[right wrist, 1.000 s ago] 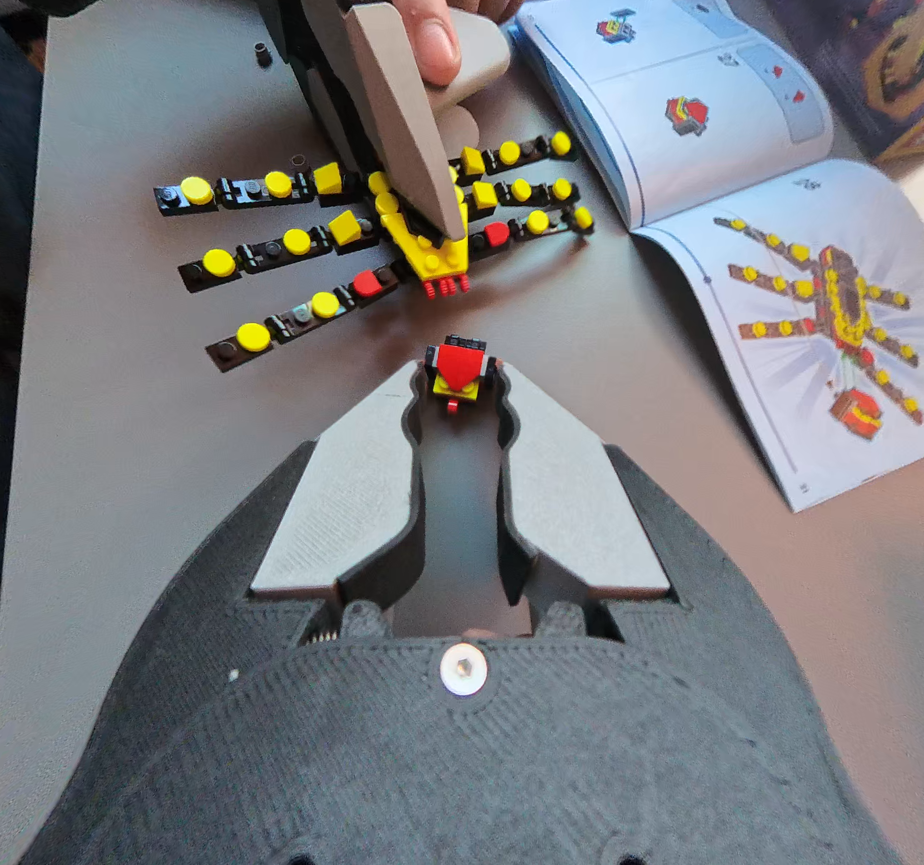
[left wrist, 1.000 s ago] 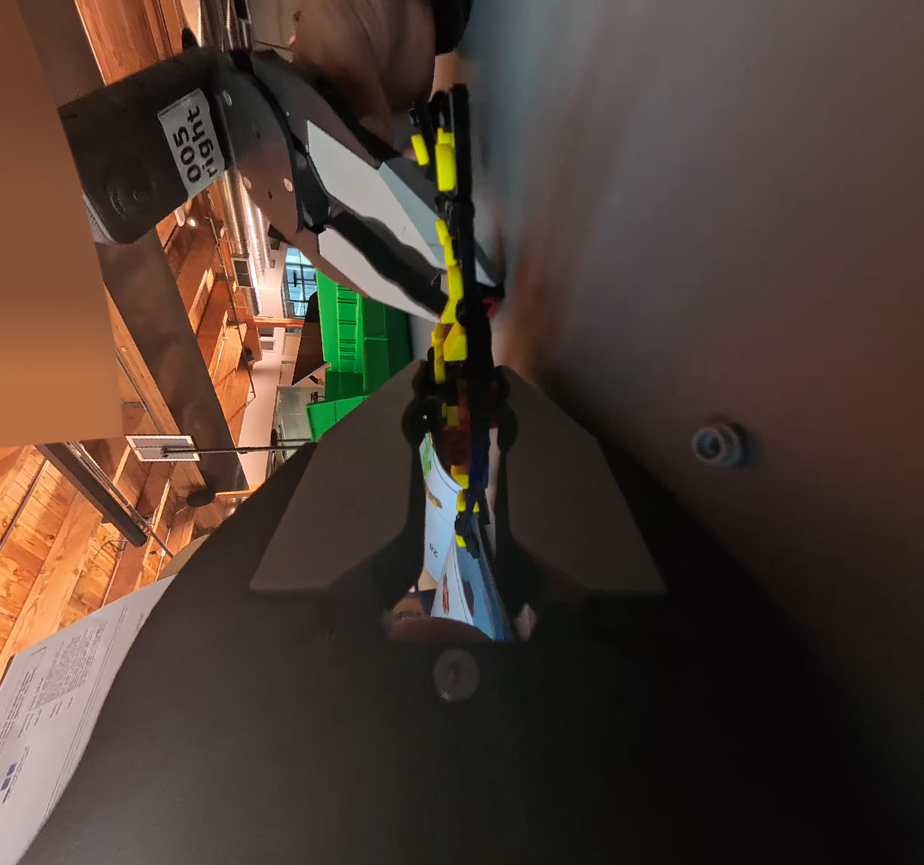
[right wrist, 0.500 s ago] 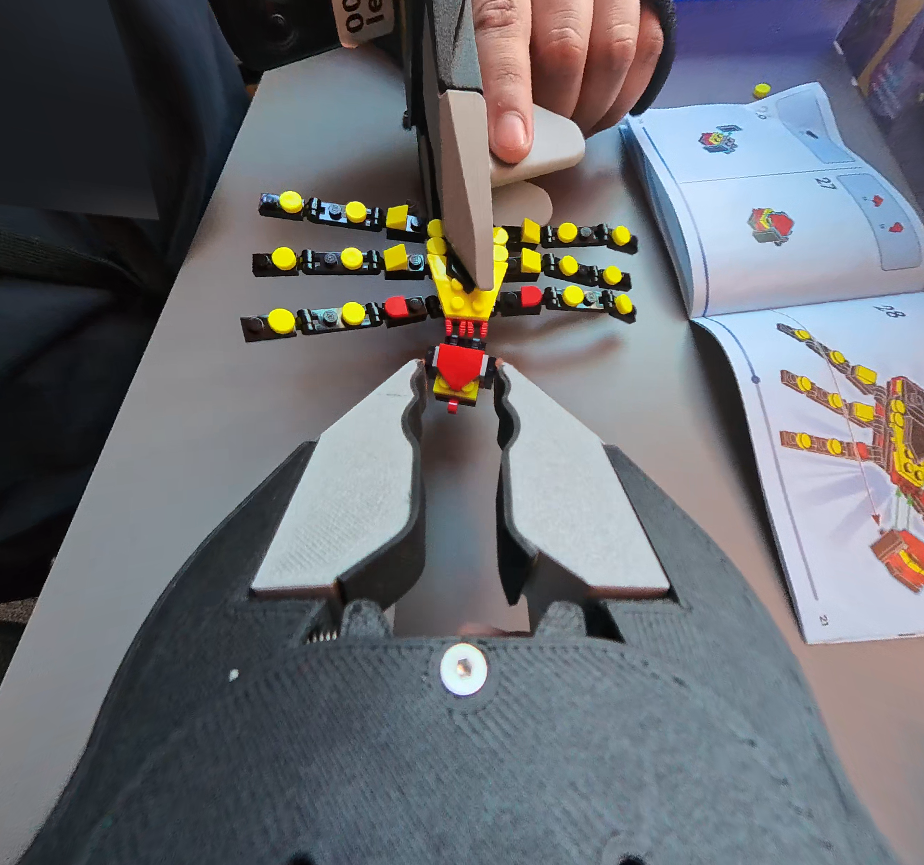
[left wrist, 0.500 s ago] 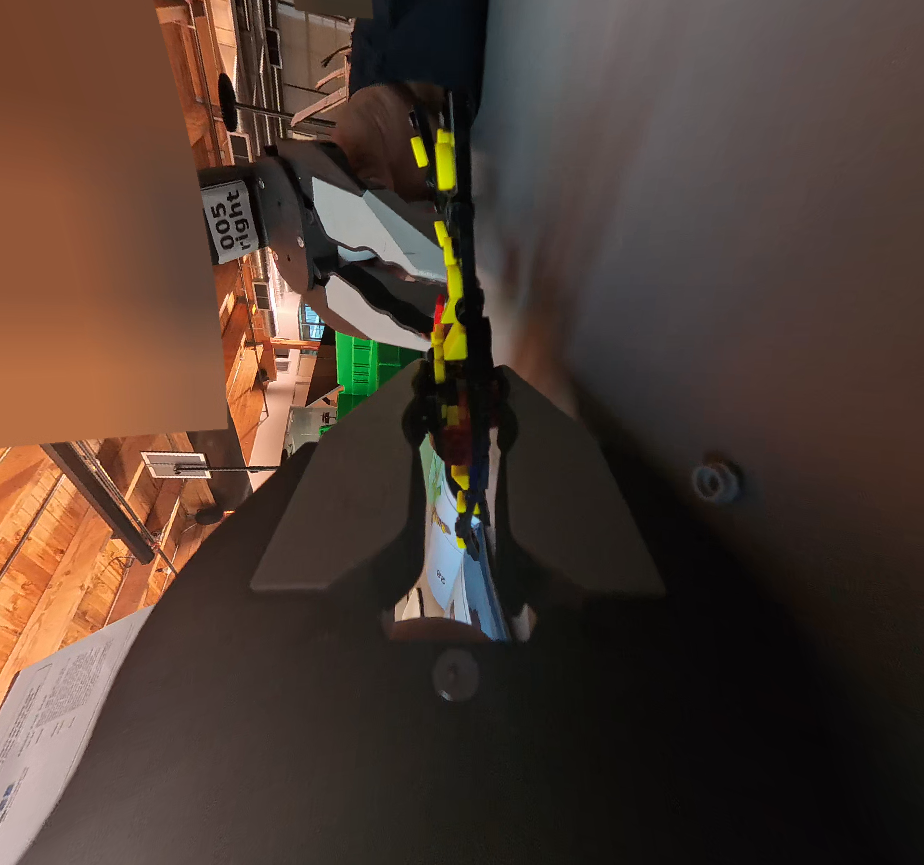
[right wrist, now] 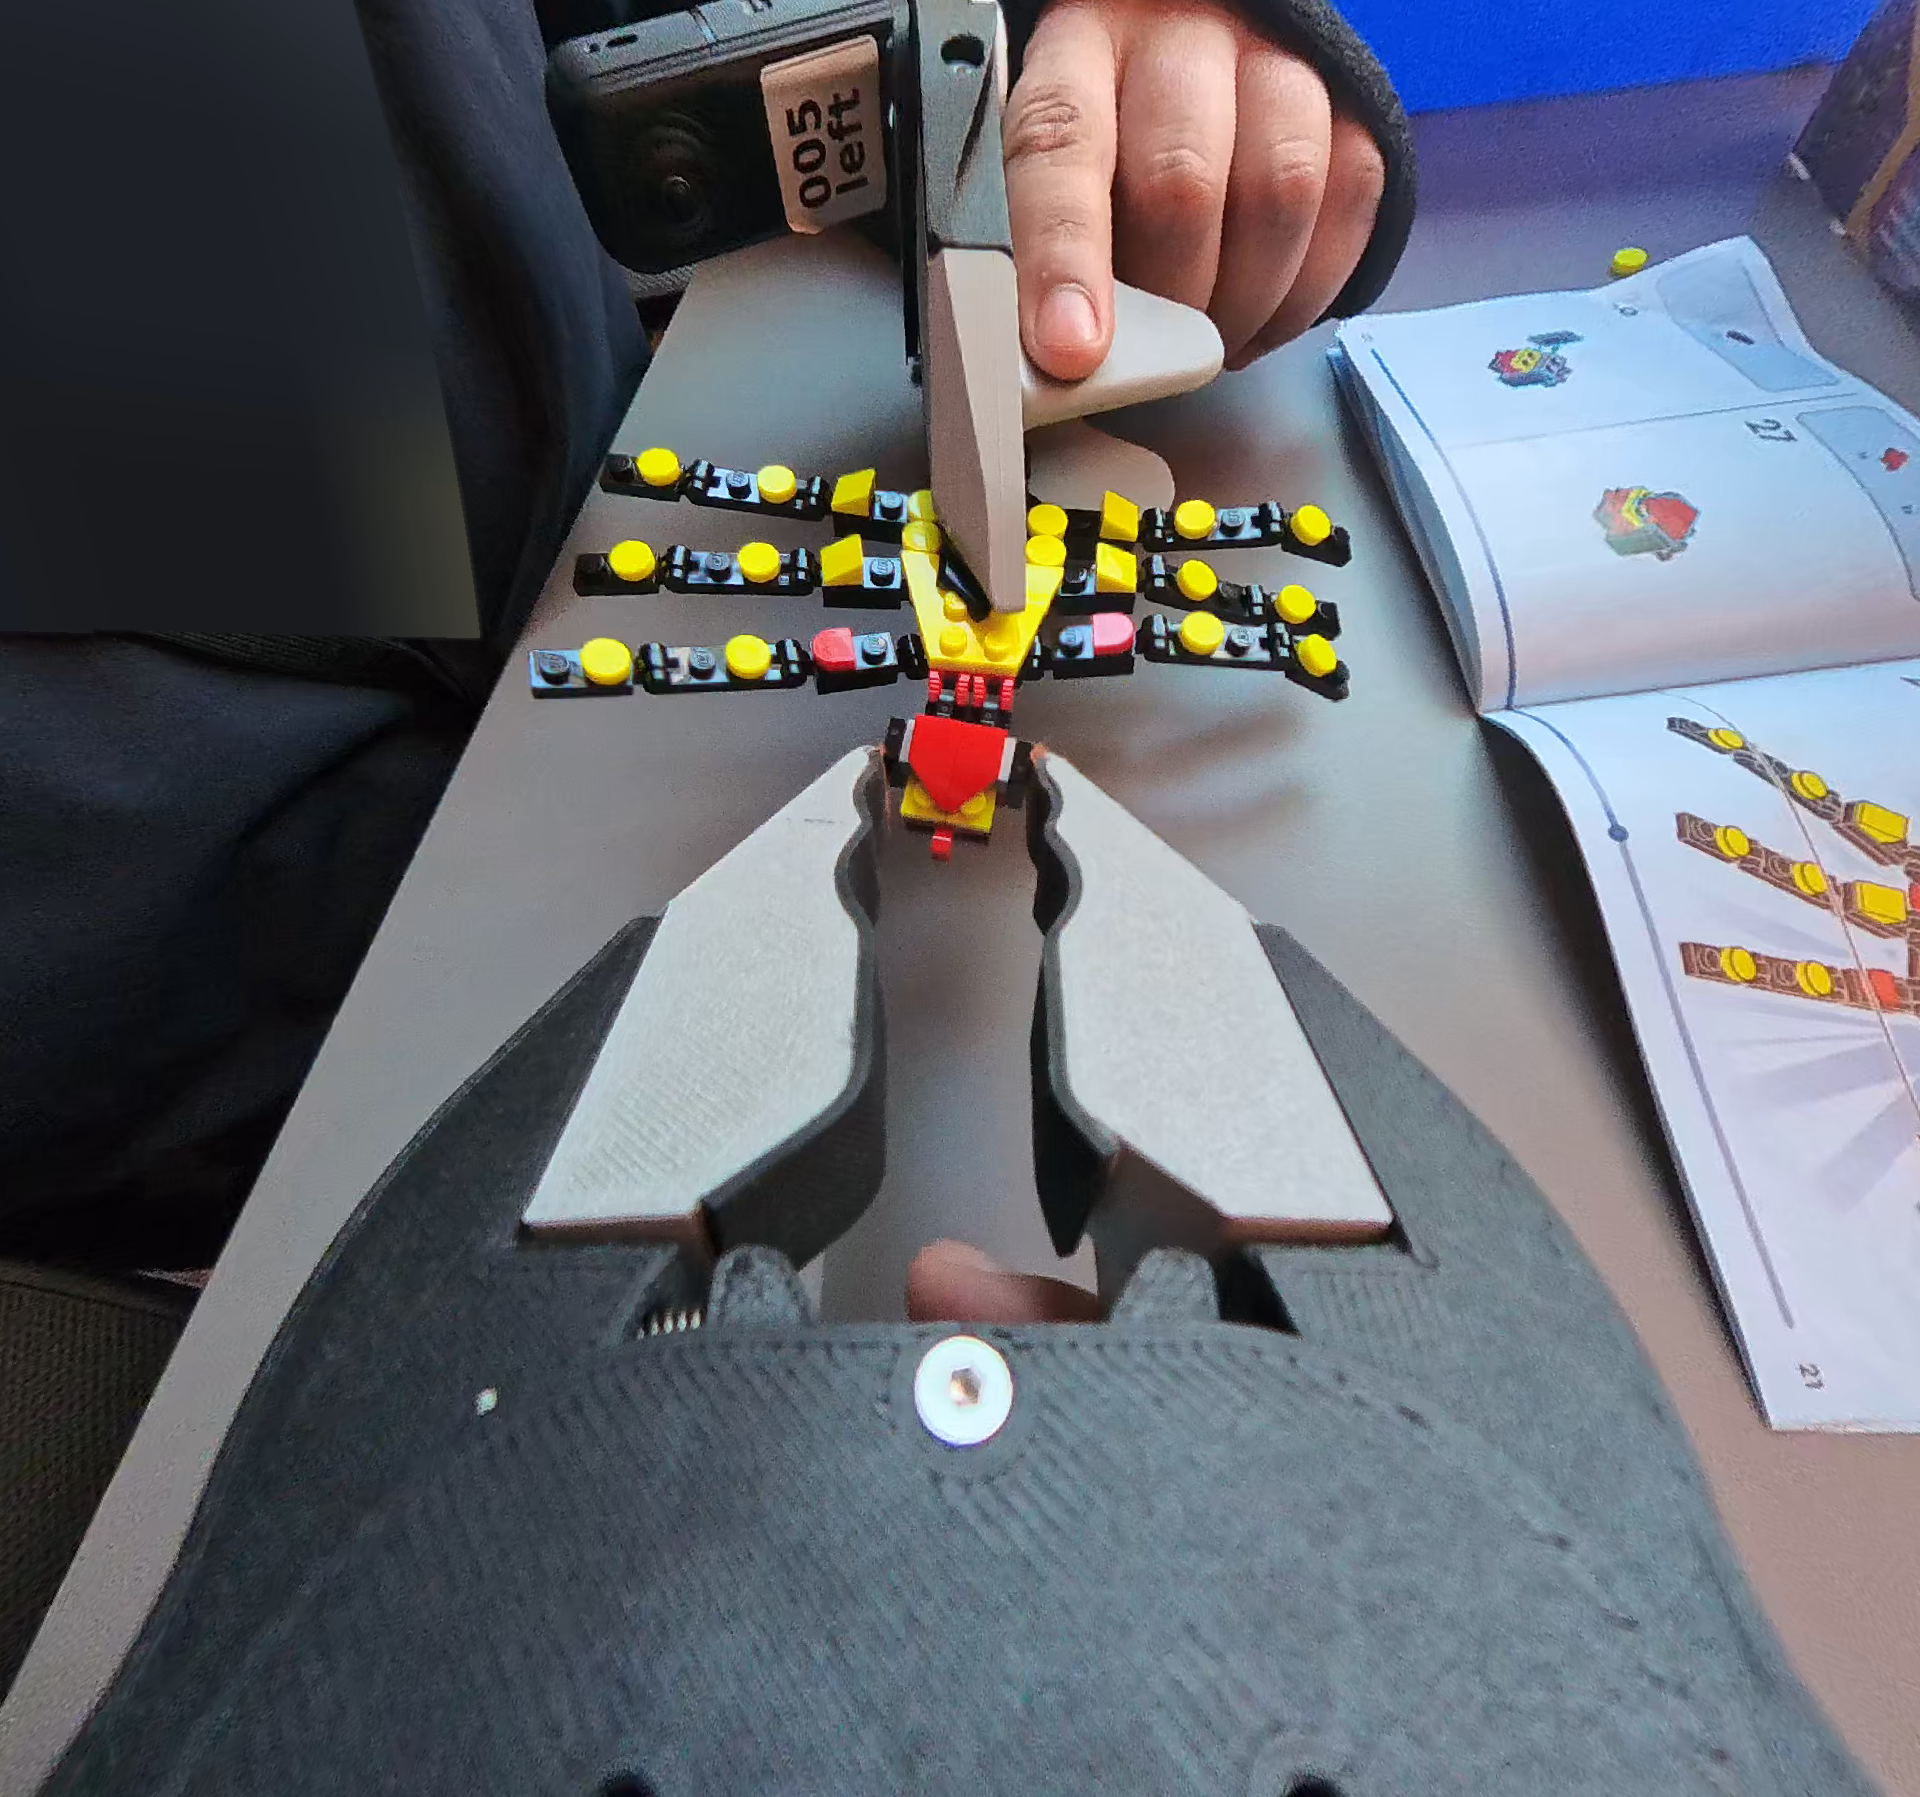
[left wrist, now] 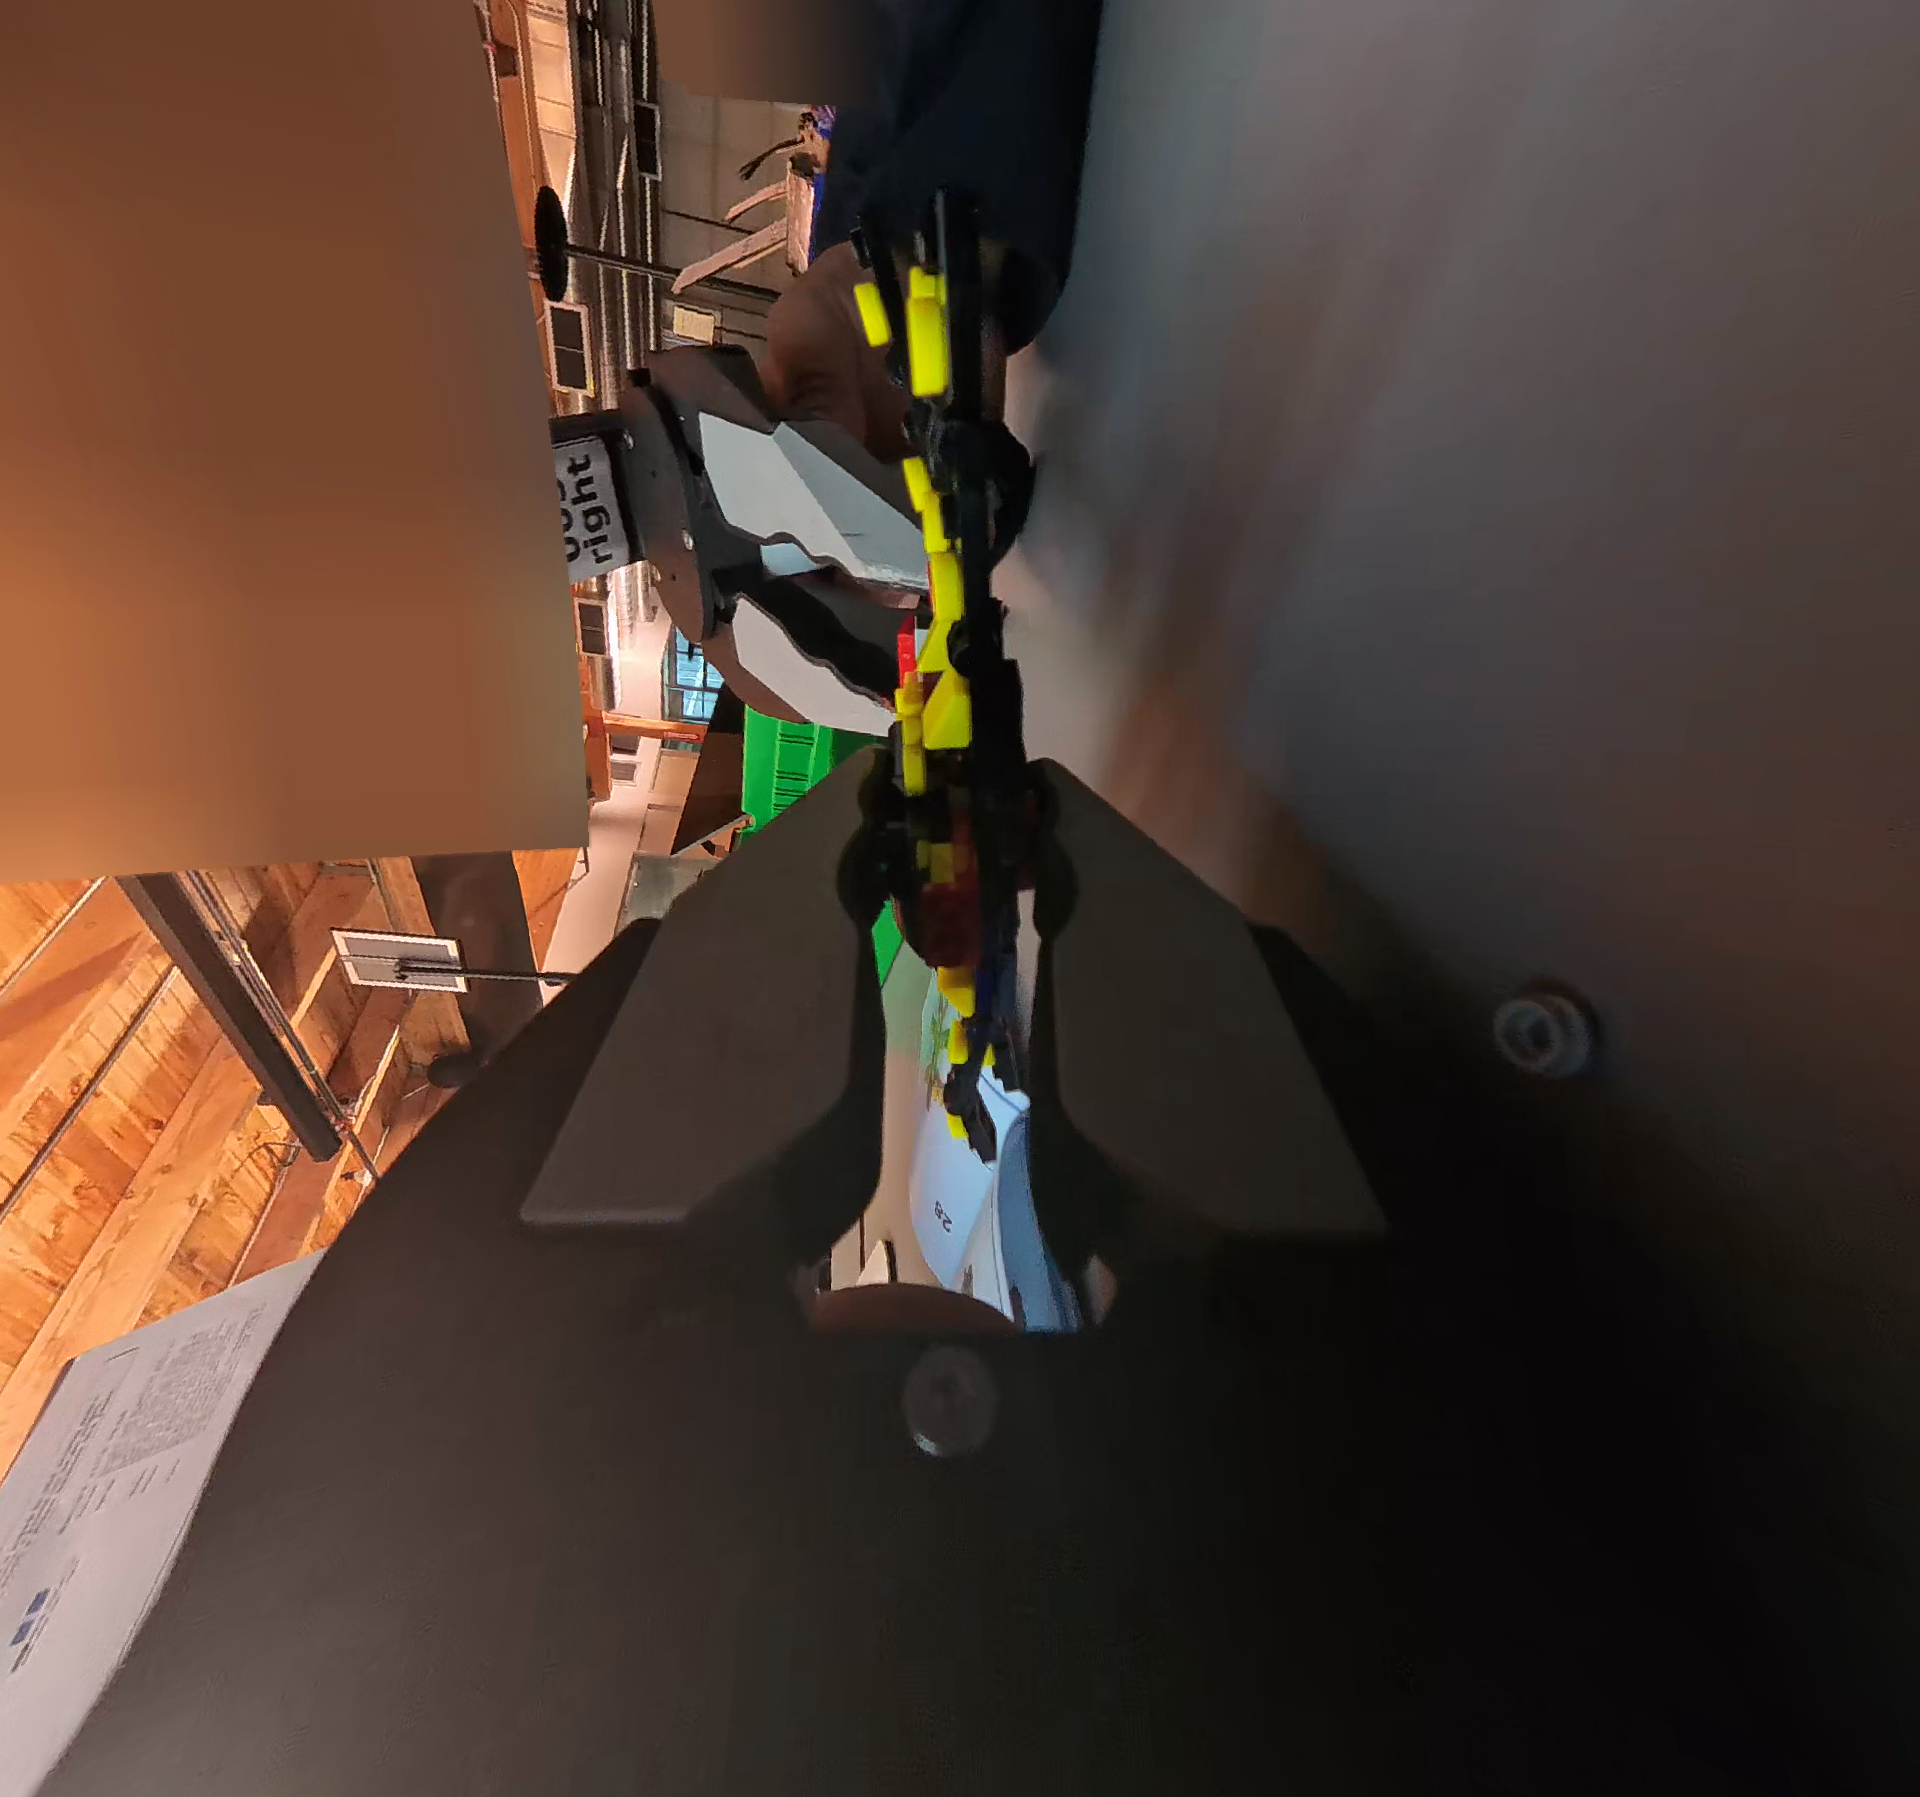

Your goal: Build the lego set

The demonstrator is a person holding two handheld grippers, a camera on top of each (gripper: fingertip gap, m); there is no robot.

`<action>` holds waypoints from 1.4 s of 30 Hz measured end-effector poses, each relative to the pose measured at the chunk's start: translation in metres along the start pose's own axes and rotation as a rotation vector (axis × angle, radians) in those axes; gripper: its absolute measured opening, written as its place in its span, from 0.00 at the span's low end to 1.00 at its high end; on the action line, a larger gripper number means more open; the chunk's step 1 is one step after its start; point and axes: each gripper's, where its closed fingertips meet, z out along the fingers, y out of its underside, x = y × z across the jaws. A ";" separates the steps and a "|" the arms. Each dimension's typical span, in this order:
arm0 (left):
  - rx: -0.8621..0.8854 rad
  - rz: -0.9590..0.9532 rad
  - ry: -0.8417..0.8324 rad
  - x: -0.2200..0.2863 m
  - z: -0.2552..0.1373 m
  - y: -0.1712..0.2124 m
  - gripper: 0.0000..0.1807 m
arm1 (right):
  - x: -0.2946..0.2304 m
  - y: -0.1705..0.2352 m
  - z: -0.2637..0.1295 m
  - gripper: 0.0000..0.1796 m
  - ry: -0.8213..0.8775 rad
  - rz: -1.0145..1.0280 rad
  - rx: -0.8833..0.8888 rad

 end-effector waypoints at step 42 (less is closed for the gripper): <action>0.059 -0.126 0.069 0.013 -0.002 -0.012 0.12 | -0.011 0.006 0.009 0.12 -0.123 0.134 -0.073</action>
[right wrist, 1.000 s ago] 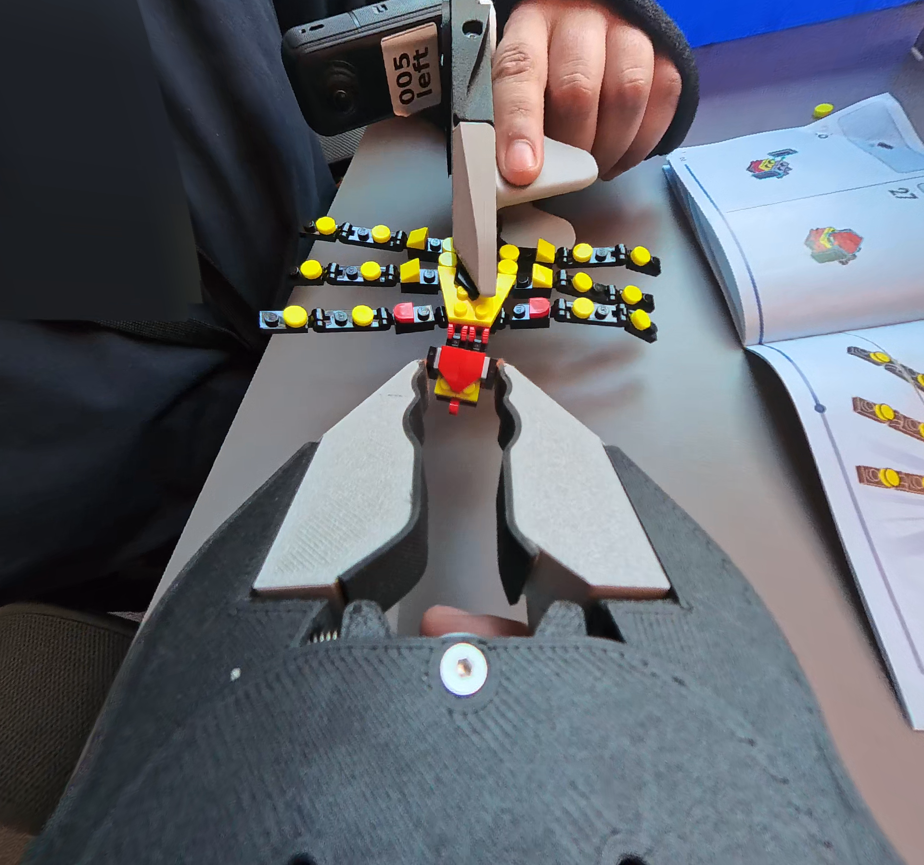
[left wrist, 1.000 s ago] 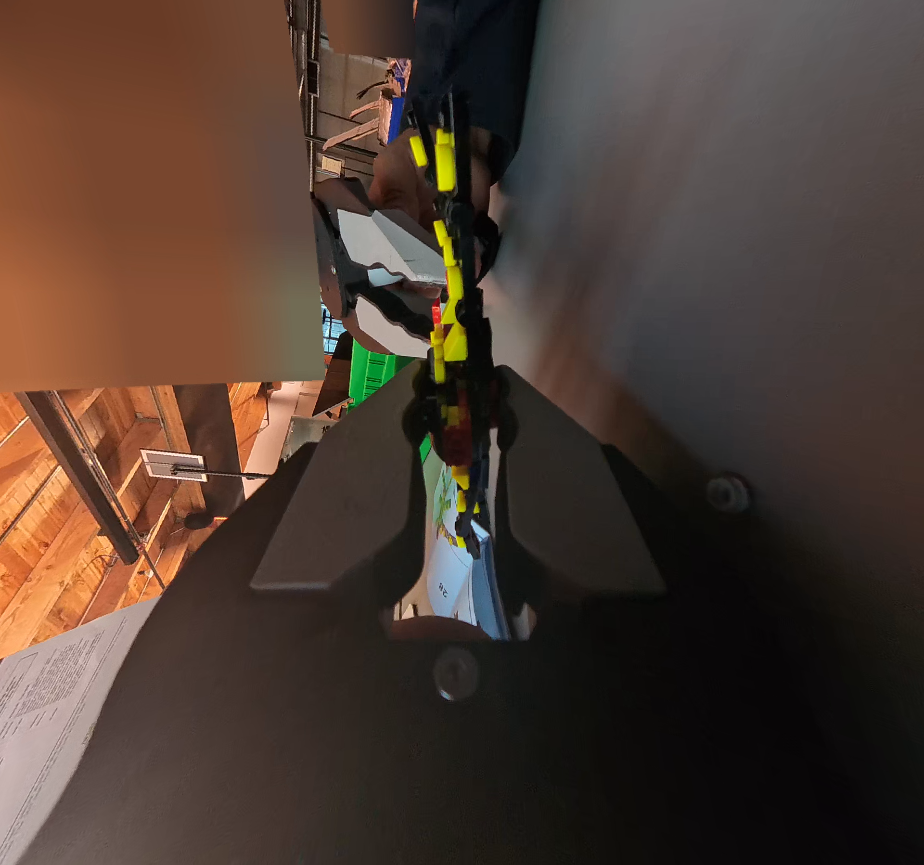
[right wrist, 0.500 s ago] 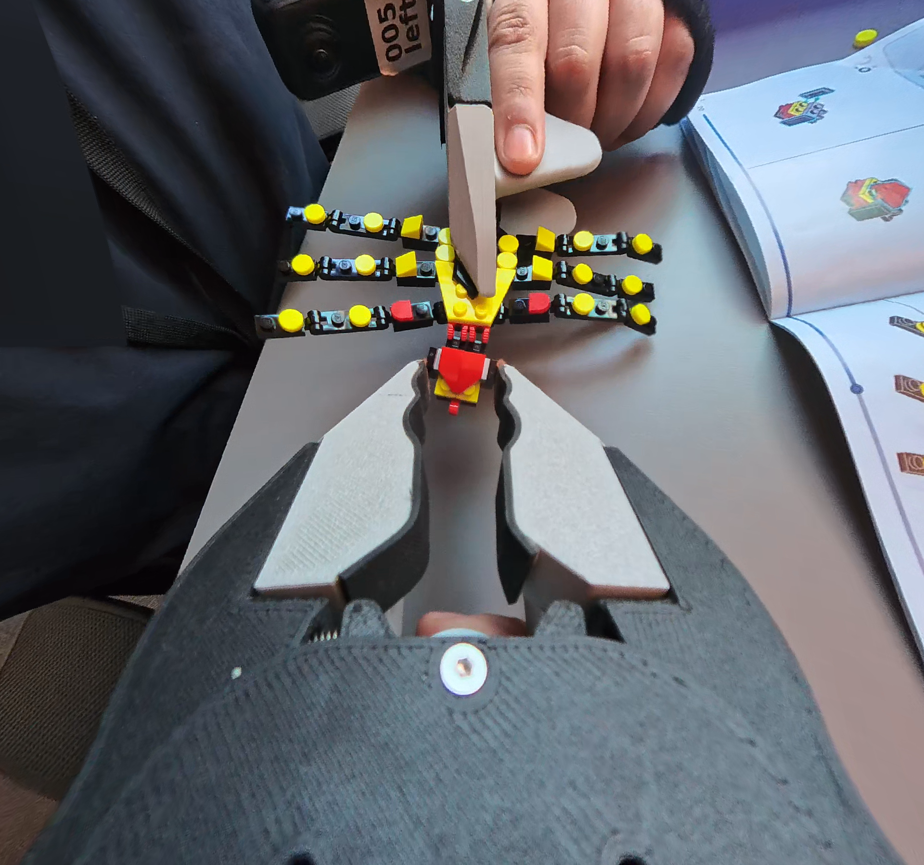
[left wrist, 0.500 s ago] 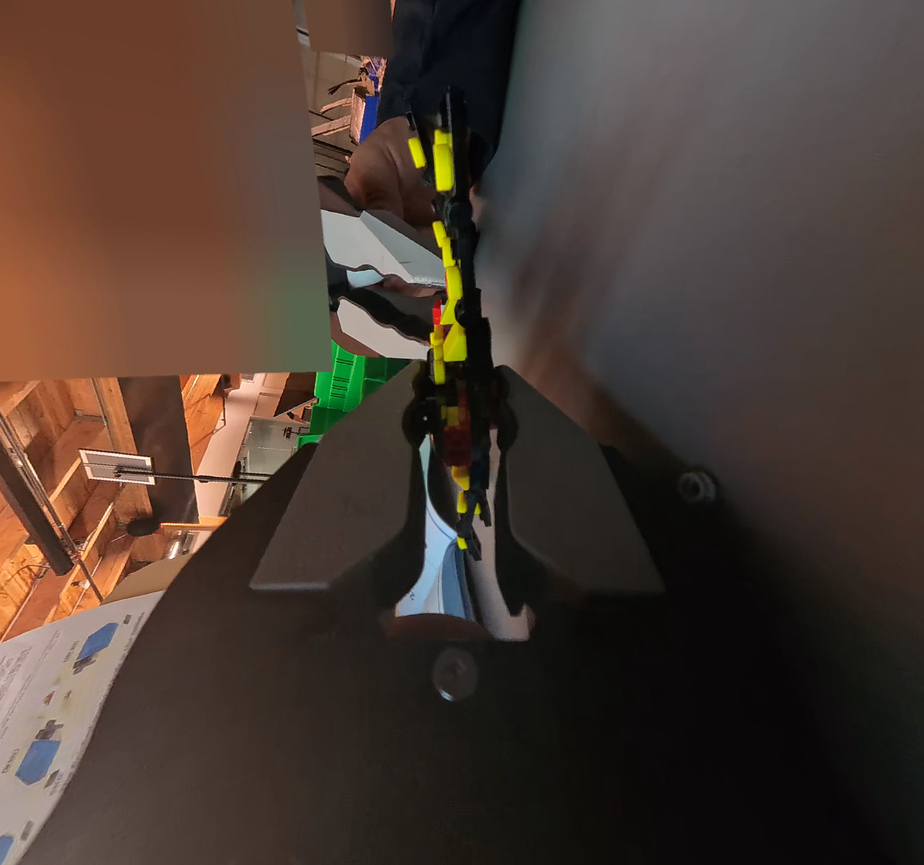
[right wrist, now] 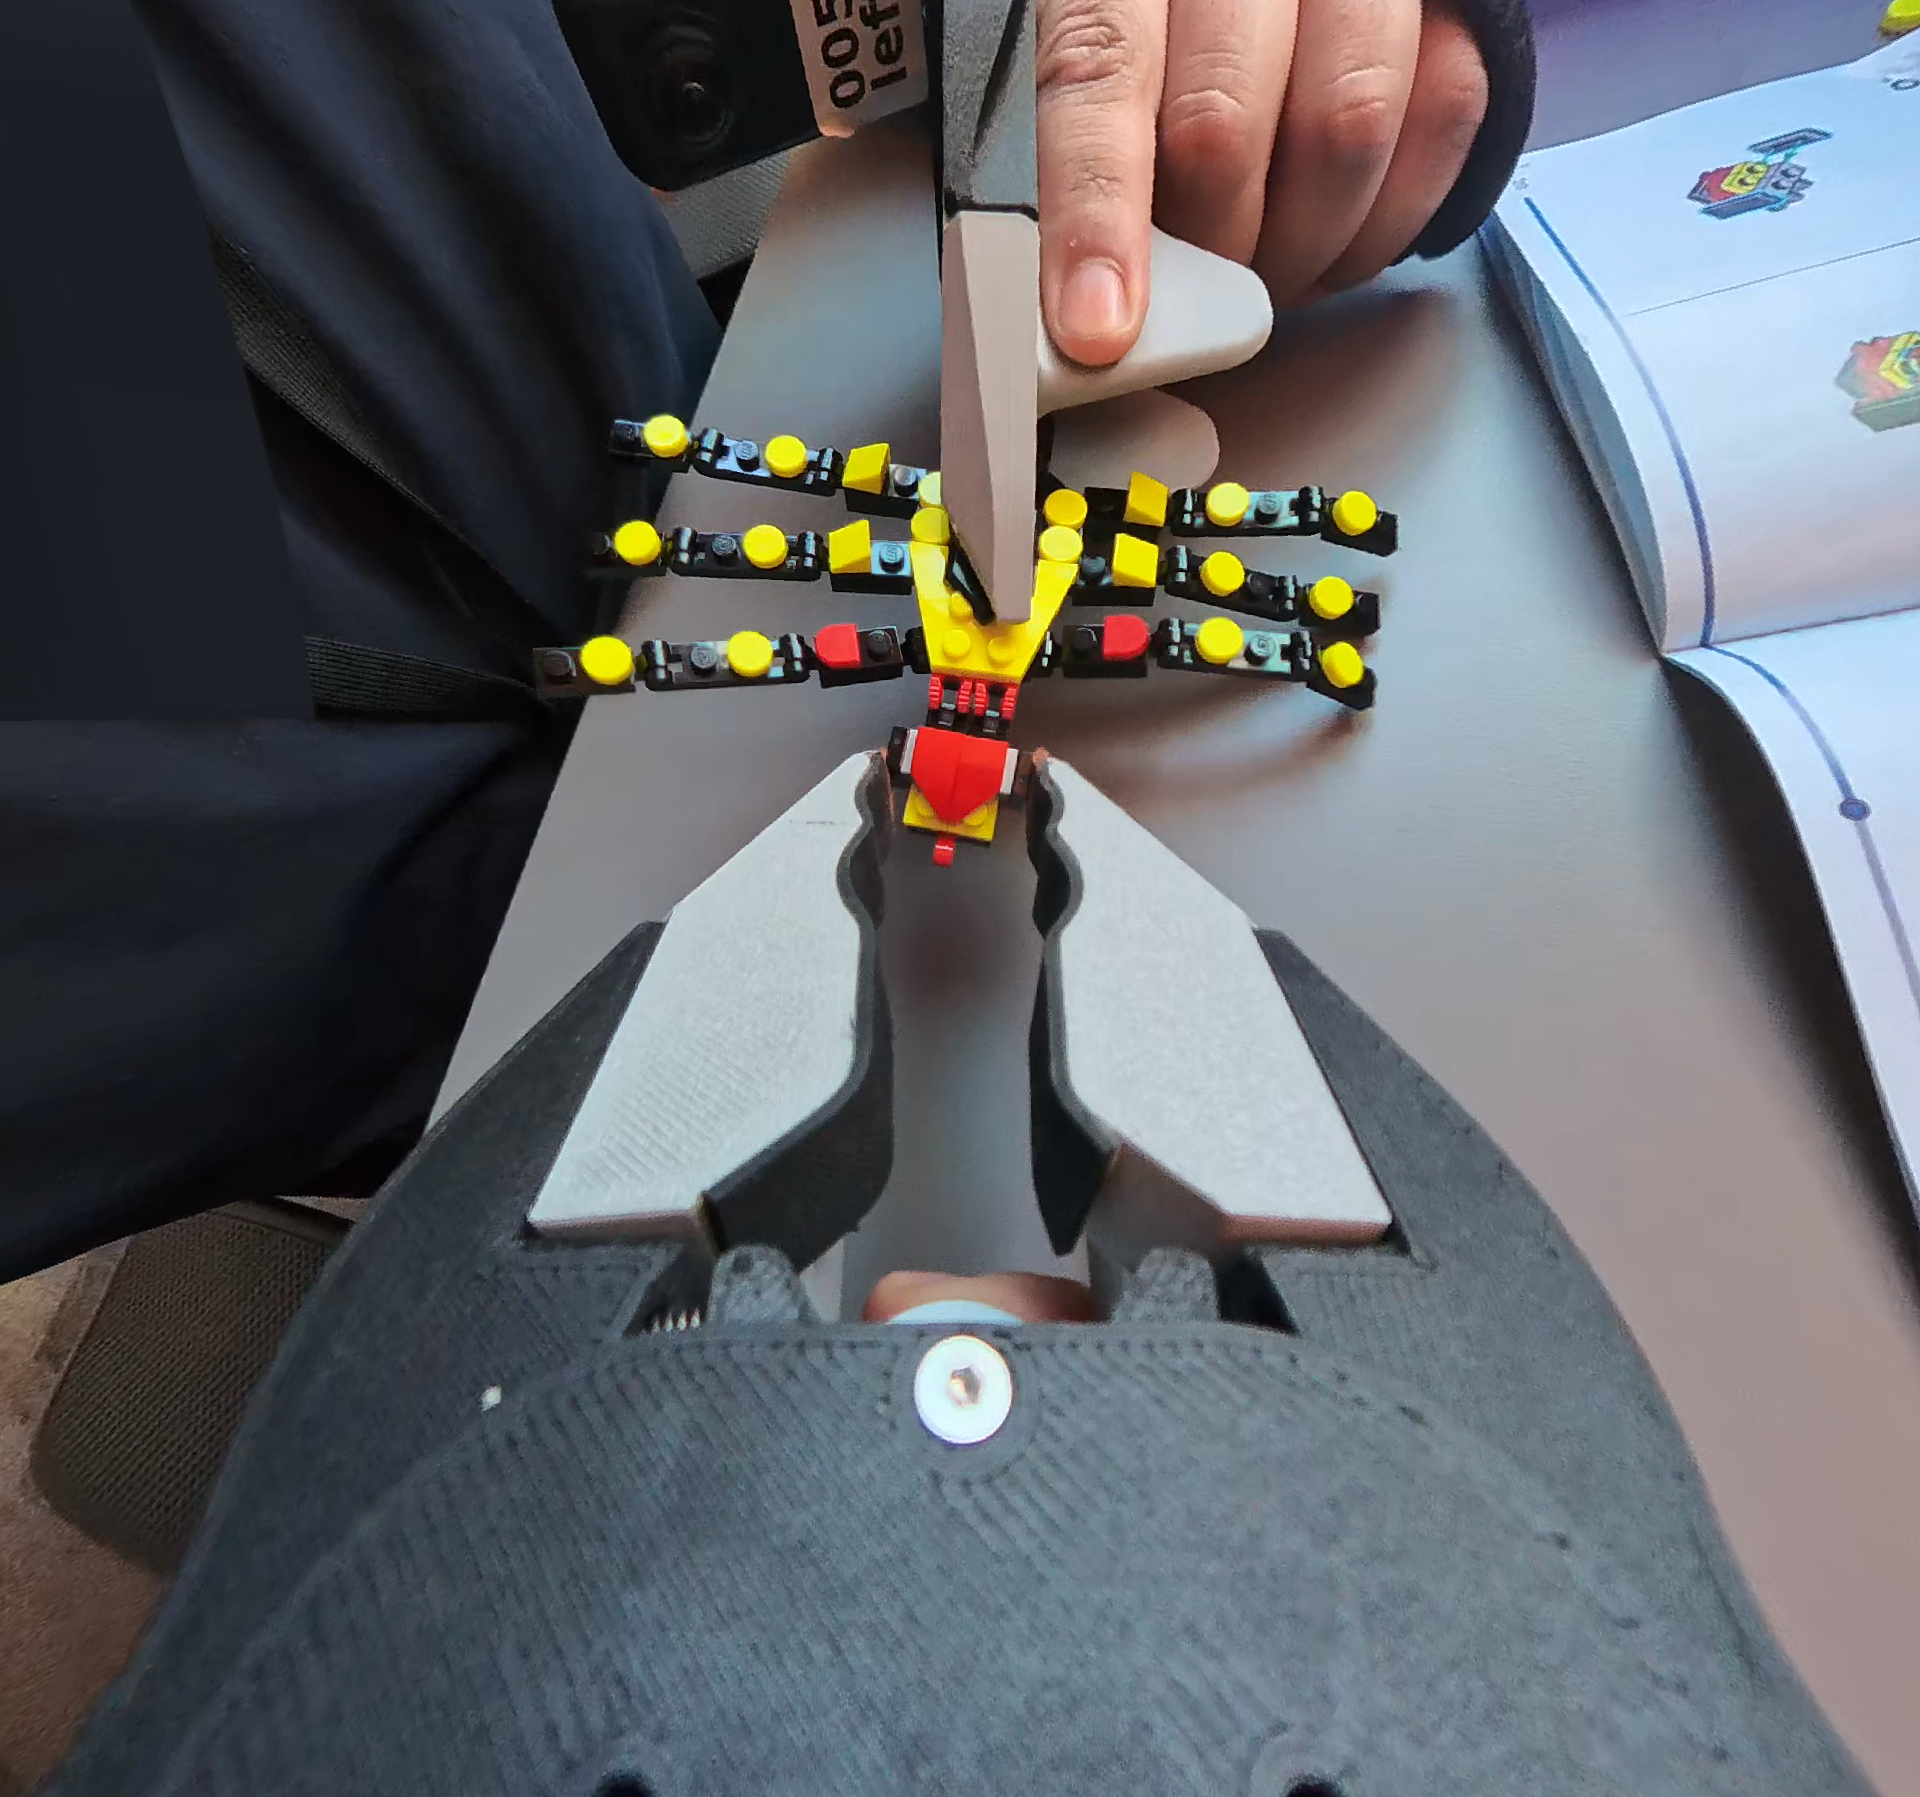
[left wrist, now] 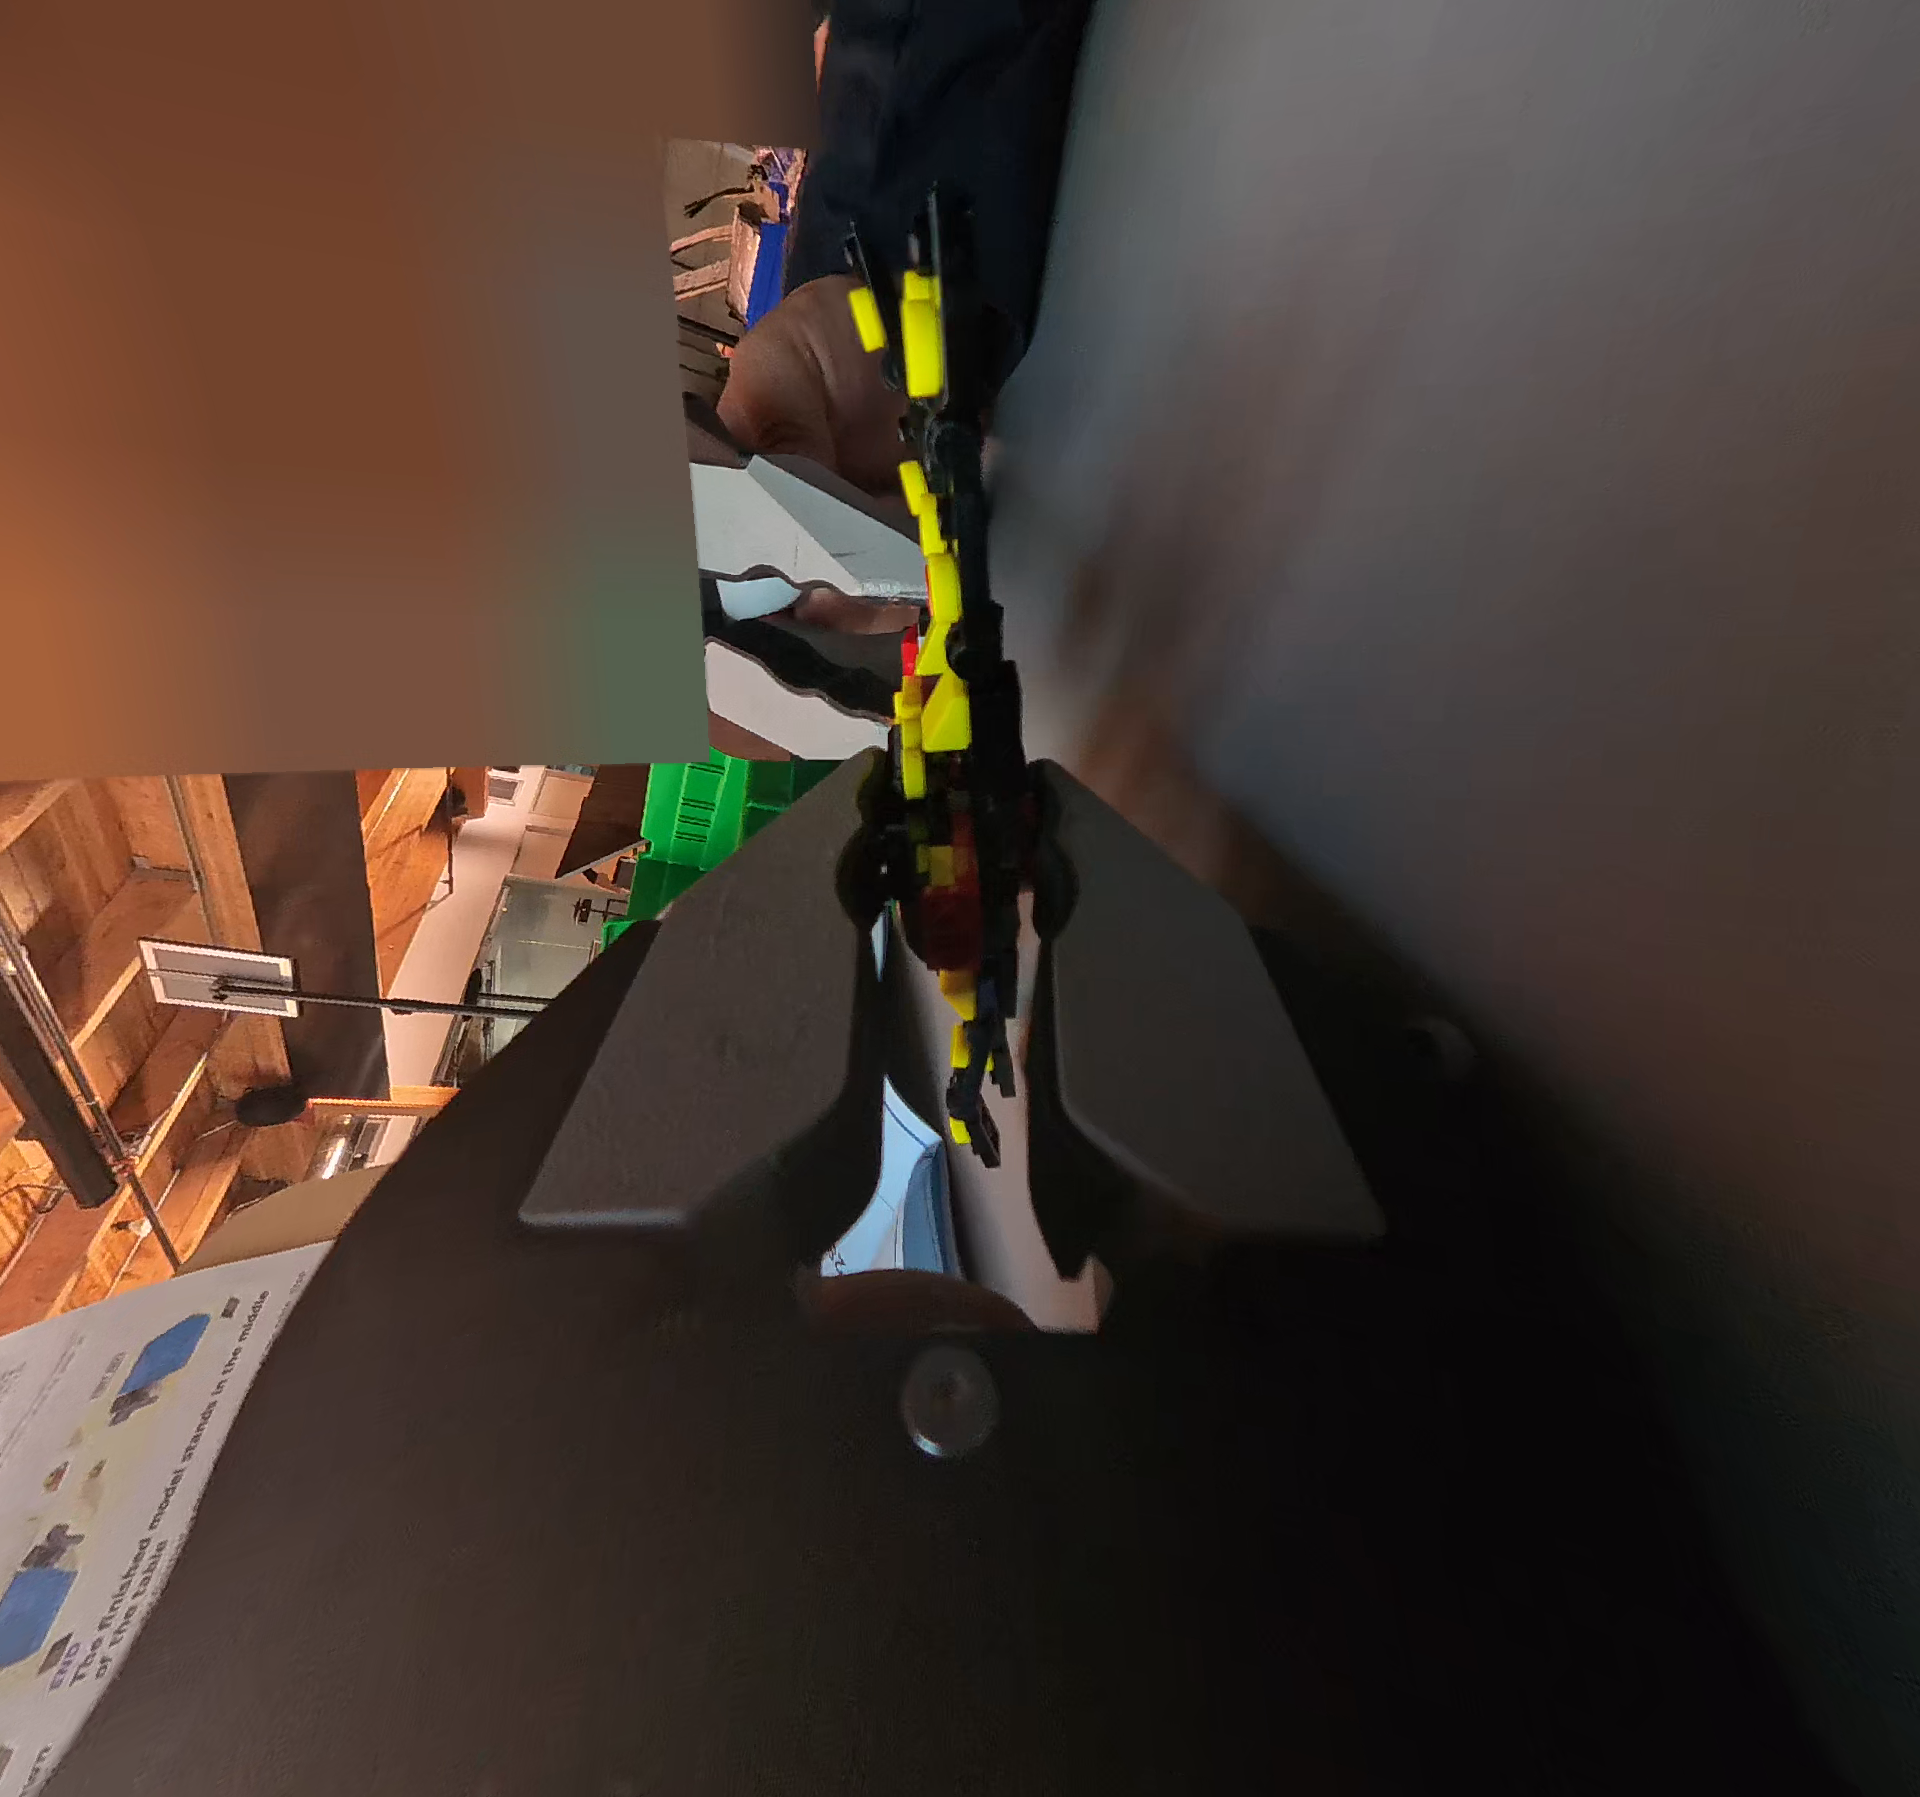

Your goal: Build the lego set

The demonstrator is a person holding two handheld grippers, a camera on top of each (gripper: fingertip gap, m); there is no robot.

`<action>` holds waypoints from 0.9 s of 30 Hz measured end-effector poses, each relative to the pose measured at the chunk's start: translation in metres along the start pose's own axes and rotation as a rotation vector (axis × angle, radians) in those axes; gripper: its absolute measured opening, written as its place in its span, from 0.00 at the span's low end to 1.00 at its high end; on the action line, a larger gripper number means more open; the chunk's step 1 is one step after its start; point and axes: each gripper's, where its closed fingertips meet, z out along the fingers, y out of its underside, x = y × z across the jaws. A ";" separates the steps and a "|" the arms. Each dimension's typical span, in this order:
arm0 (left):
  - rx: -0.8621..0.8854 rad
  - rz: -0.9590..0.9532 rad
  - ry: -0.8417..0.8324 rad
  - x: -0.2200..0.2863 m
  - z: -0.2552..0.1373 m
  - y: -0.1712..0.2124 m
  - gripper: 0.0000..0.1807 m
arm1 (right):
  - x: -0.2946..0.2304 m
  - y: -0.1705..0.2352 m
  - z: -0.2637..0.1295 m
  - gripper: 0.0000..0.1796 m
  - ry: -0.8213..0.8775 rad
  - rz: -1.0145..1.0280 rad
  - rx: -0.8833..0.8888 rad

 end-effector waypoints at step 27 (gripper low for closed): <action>0.001 0.006 0.028 0.006 0.001 -0.002 0.12 | 0.000 0.007 0.005 0.12 0.035 -0.038 -0.054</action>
